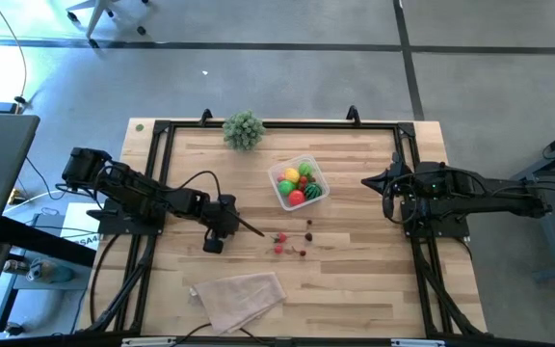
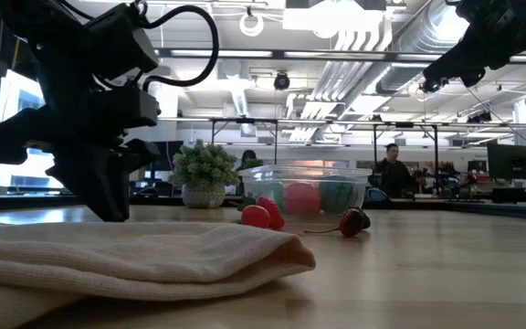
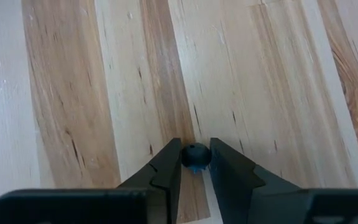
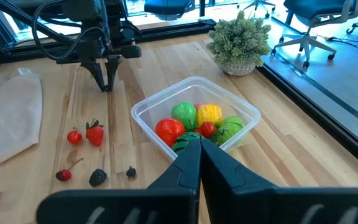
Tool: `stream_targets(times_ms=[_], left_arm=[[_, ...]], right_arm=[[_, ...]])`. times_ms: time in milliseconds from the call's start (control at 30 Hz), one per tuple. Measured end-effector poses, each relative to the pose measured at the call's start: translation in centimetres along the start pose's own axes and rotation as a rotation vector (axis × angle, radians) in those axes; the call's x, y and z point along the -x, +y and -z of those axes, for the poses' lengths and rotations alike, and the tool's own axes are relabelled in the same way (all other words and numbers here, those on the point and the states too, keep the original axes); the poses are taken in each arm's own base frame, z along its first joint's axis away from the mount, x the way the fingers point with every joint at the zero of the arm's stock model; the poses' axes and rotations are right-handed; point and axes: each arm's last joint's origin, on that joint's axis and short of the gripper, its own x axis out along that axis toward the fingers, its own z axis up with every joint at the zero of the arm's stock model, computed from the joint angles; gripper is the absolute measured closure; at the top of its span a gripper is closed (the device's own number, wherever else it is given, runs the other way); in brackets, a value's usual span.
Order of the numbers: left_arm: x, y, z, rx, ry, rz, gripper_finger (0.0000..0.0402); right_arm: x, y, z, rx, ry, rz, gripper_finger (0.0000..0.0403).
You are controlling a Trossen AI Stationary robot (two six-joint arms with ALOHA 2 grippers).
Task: Pick and placing Produce into tupperware
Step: Put the blueberry into the transparent bin
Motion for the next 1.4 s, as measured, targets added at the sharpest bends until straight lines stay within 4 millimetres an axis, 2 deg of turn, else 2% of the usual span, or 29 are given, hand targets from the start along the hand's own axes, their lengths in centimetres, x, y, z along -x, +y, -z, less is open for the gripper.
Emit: stream_targets(times_ms=[133,333,467,567,667,800,900,1000,1100,1167,1400], left_arm=[[0.2,0.1,-0.8,0.000,-0.011,-0.007,0.0339],[1.4,0.3,-3.8,-0.012,-0.096,-0.018,0.0340],[2.8,0.7,-6.5,-0.087,-0.180,-0.092,0.0331],[4.3,1.4,-8.9,-0.139,-0.245,-0.230,0.0330],[6.5,3.1,-11.5,-0.148,-0.316,-0.351,0.0335],[9.5,6.3,-14.0,-0.103,-0.418,-0.411,0.0340],[11.4,9.0,-14.8,-0.060,-0.492,-0.382,0.0337],[12.2,11.3,-14.4,-0.026,-0.535,-0.318,0.0332],[11.8,13.0,-13.8,0.025,-0.529,-0.281,0.0332],[10.7,14.0,-13.4,0.057,-0.497,-0.262,0.0335],[5.3,15.5,-13.0,0.087,-0.390,-0.192,0.0337]], right_arm=[[0.0,0.0,0.0,0.000,0.000,0.000,0.0402],[0.0,0.0,0.0,0.000,0.000,0.000,0.0402],[0.0,0.0,0.0,0.000,0.000,0.000,0.0402],[0.0,0.0,0.0,0.000,0.000,0.000,0.0402],[0.0,0.0,0.0,0.000,0.000,0.000,0.0402],[0.0,0.0,0.0,0.000,0.000,0.000,0.0402],[0.0,0.0,0.0,0.000,0.000,0.000,0.0402],[0.0,0.0,0.0,0.000,0.000,0.000,0.0402],[0.0,0.0,0.0,0.000,0.000,0.000,0.0402],[0.0,0.0,0.0,0.000,0.000,0.000,0.0402],[0.0,0.0,0.0,0.000,-0.001,0.000,0.0402]])
